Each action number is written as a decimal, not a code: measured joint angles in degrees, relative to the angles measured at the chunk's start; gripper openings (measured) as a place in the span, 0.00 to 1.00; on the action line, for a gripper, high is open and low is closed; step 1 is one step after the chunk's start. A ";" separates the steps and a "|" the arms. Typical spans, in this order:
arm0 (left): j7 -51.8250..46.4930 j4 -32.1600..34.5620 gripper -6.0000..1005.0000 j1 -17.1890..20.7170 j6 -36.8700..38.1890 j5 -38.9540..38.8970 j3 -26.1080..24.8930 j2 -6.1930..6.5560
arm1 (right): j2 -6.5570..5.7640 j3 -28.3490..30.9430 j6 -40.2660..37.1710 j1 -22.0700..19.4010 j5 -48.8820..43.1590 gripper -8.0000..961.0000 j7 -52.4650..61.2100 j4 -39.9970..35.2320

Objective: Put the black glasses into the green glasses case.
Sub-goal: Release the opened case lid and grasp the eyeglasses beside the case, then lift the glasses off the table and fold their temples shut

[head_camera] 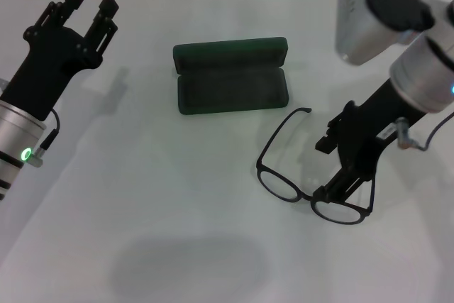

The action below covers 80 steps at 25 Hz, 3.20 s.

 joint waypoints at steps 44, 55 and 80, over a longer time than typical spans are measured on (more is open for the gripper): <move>2.04 -0.15 0.60 -0.70 -1.74 0.35 0.43 -0.14 | 0.03 -26.19 18.79 0.71 0.82 0.45 8.48 3.94; 2.10 0.09 0.60 -1.01 -1.73 0.35 0.28 -0.02 | 0.03 -25.20 18.26 1.14 0.80 0.23 8.52 5.87; -14.32 3.14 0.60 -1.24 3.79 5.79 0.50 3.13 | -0.15 2.50 22.85 -21.12 23.56 0.12 -27.28 -1.97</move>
